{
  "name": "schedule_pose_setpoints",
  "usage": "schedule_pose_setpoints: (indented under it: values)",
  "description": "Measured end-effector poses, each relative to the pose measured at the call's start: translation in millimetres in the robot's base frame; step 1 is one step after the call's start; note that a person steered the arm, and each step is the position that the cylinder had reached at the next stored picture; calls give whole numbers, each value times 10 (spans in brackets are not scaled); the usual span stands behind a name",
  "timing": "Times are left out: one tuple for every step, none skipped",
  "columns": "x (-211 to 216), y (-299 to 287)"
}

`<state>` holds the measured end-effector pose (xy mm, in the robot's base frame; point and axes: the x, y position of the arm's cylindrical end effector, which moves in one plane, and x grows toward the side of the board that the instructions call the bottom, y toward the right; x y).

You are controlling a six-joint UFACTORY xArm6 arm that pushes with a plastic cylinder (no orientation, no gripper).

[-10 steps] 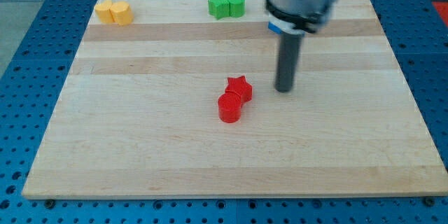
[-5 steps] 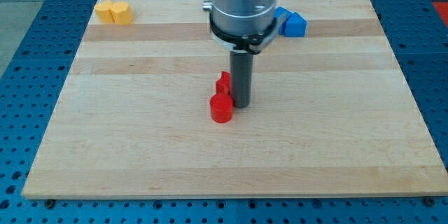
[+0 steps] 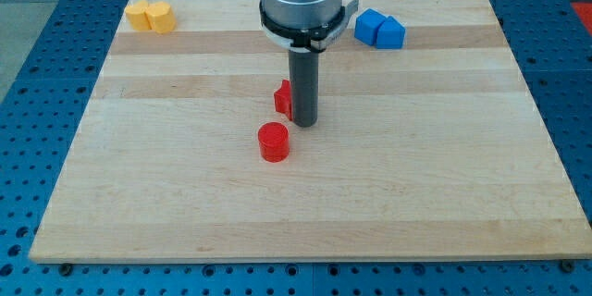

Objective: Push the red star closer to the yellow hexagon

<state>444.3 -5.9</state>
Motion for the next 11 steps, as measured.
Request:
schedule_pose_setpoints:
  values:
    - [-175,0]
    - [-399,-33]
    - [-527,-288]
    - [-532,-646]
    - [-532,-911]
    - [-563,-959]
    - [-635,-918]
    - [-719,-857]
    - [-830,-852]
    - [-968,-852]
    - [-1073,-876]
